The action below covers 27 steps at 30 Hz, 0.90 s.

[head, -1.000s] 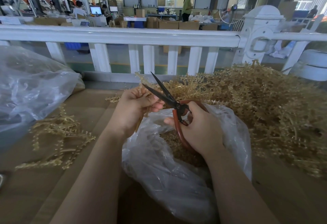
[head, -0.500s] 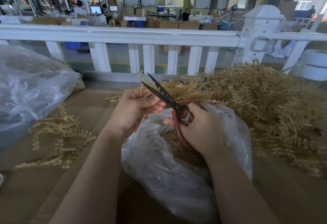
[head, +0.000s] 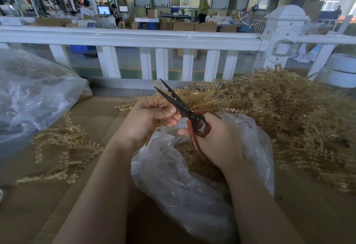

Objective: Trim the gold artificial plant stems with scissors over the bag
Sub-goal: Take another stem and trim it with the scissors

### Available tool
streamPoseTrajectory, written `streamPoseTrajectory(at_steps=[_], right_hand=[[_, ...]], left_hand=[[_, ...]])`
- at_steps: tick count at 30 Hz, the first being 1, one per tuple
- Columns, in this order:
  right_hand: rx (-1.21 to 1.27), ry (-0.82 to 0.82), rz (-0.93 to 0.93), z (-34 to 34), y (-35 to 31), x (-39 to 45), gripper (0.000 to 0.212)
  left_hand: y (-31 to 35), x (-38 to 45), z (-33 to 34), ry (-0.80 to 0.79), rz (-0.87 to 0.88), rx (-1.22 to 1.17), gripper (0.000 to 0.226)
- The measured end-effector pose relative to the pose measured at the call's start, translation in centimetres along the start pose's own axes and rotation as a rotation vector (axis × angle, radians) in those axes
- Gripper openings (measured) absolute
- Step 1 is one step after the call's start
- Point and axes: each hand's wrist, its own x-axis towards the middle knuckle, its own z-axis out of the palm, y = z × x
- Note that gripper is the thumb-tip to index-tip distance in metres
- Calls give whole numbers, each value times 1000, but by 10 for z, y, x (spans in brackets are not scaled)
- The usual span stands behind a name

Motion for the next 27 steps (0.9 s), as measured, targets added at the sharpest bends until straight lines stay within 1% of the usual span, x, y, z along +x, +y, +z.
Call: streamPoseTrajectory(at_steps=[2, 4, 6, 9, 11, 14, 17, 18, 20, 21, 22, 24, 27], right_hand=[[6, 6, 1, 0, -1, 0, 62], [11, 15, 2, 0, -1, 0, 62], [15, 22, -1, 1, -1, -1, 61], [32, 39, -18, 1, 0, -1, 54], [46, 29, -20, 1, -1, -1, 51], [55, 30, -47, 0, -2, -1, 42], [67, 39, -57, 0, -1, -1, 44], [62, 37, -55, 1, 0, -1, 48], [48, 29, -45, 1, 1, -1, 59], [45, 25, -42, 1, 2, -1, 61], [41, 23, -40, 1, 2, -1, 61], [31, 22, -37, 1, 1, -1, 60], [20, 45, -46, -1, -1, -1, 60]], left_hand=[[-1, -1, -1, -6, 3, 13, 9], [-1, -1, -1, -8, 6, 13, 6], [-1, -1, -2, -1, 23, 15, 11], [1, -2, -6, -24, 69, -79, 9], [2, -2, -8, -1, 93, -135, 14], [3, -4, -8, 3, 152, -88, 9], [5, -6, -6, -4, 179, -56, 21], [6, -6, -6, 8, 182, -48, 22], [6, -6, -7, 36, 182, -7, 20], [7, -6, -8, 54, 178, 19, 17], [6, -5, -9, 76, 173, 38, 13], [6, -5, -12, 111, 169, 74, 12], [8, -5, -11, 91, 166, 137, 12]])
